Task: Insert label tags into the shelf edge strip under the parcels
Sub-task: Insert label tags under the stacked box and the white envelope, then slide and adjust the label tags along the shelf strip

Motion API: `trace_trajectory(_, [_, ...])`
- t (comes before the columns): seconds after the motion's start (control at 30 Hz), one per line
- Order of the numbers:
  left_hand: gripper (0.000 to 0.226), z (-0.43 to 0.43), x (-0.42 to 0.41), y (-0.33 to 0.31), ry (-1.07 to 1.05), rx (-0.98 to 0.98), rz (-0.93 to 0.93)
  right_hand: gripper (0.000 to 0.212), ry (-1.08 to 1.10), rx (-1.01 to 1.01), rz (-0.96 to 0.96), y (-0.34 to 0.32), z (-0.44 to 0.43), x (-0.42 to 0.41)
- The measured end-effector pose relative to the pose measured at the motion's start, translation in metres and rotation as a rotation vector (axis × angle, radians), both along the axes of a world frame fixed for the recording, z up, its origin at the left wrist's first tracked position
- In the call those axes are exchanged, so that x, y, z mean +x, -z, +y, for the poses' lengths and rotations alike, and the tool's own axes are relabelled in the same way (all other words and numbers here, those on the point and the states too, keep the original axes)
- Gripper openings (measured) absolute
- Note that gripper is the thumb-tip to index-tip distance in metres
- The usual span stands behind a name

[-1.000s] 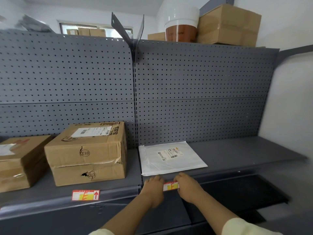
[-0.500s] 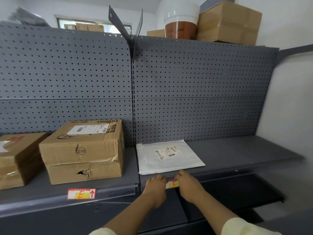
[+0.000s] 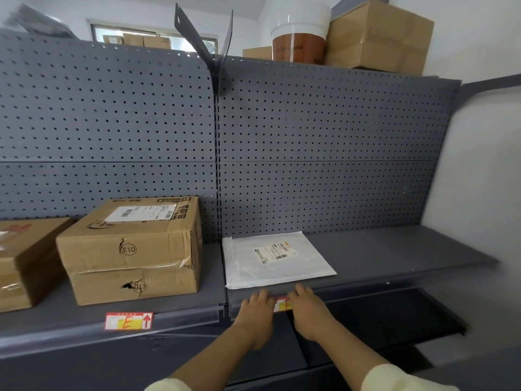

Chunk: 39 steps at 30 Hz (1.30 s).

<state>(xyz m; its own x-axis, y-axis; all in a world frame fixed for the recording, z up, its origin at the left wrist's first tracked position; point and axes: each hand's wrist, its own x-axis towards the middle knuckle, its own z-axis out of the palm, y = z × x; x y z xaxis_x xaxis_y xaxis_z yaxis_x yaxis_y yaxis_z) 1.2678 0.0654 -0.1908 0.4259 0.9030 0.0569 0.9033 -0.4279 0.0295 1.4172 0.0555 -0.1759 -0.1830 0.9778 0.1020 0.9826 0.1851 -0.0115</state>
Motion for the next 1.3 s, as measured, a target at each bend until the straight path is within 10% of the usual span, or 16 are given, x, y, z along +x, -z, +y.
trace_trajectory(0.23, [0.060, -0.010, -0.012, 0.004, 0.036, 0.031, 0.009, 0.066, 0.079, 0.051, -0.026, 0.024, -0.026, -0.015])
trace_trajectory(1.3, [0.045, -0.051, -0.277, -0.027, -0.379, 0.071, -0.078, 0.036, -0.318, -0.006, 0.280, -0.006, -0.024, -0.258])
